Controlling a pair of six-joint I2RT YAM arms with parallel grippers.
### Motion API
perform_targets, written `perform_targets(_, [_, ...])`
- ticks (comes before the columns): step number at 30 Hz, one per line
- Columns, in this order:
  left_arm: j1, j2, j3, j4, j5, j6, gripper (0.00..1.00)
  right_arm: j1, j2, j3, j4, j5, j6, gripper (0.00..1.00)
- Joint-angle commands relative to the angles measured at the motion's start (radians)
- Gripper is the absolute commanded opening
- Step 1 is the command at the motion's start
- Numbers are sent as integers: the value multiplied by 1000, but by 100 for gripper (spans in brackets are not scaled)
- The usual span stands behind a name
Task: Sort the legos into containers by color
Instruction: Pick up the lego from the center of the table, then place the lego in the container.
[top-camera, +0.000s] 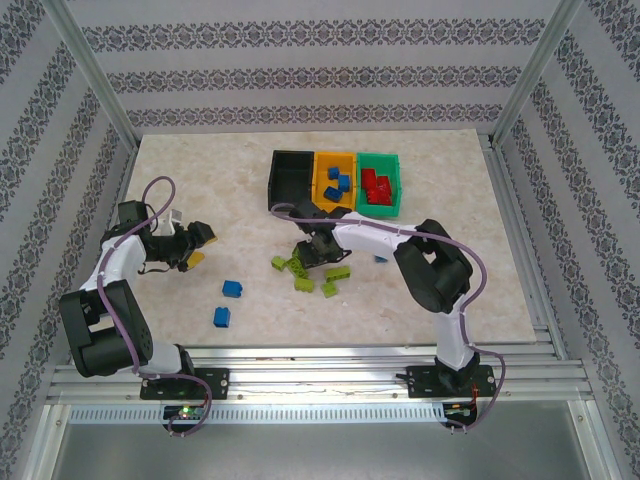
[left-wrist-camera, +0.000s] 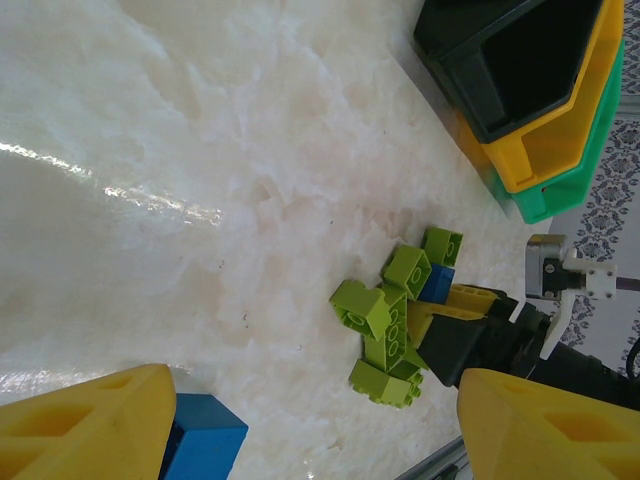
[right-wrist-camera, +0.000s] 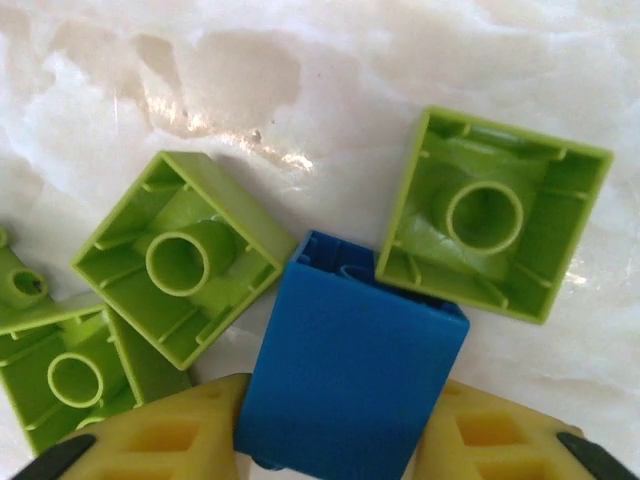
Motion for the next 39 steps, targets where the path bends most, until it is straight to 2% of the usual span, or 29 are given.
perform_targets(1, [14,-12,15,-25,16,24,75,5,-13,13,-12,9,0,31])
perform_targets(12, [14,-7,17,-20,20,21,75,-19,-135,6,-1,33,-21,30])
perform_targets(21, [12,-6,11,-21,18,23,75,-150,-143,102,59,-39,-56,30])
perform_targets(26, [12,0,13,-24,9,25,75,-246,-51,273,70,-111,-63,30])
perform_targets(33, [12,10,16,-39,-12,33,75,-320,186,643,-16,-97,-82,32])
perform_targets(35, [12,12,18,-42,-17,36,75,-335,247,737,-45,-107,-84,35])
perform_targets(39, [12,15,19,-43,-17,36,75,-343,317,856,-111,-115,-95,49])
